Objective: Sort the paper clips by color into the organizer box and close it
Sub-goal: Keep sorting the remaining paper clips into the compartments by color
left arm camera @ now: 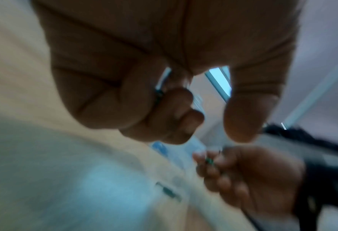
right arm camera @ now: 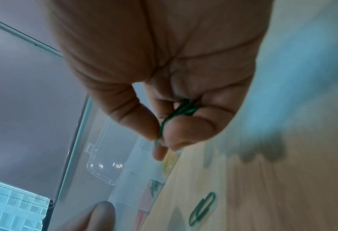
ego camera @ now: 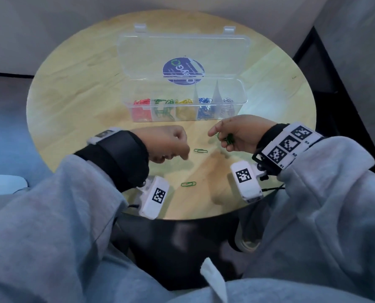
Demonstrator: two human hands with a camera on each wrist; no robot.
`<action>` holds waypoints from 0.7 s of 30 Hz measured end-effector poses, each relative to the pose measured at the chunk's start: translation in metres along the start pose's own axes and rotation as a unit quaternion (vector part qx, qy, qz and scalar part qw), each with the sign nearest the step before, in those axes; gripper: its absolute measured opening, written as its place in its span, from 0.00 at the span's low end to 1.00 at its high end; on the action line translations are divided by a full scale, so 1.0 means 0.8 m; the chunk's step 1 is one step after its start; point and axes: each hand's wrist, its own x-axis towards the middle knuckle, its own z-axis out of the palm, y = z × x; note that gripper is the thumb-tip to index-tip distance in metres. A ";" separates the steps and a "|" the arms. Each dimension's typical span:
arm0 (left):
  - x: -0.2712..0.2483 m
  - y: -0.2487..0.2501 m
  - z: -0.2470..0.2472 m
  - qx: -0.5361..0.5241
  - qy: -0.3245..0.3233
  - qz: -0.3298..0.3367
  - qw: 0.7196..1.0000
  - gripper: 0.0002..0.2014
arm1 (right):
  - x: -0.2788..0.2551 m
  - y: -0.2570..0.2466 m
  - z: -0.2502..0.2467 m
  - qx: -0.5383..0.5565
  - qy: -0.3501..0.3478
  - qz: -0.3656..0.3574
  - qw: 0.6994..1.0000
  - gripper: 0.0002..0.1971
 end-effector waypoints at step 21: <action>0.011 0.008 0.042 0.406 -0.011 -0.024 0.913 0.04 | 0.019 -0.007 0.041 -0.453 0.091 -0.053 0.885 0.07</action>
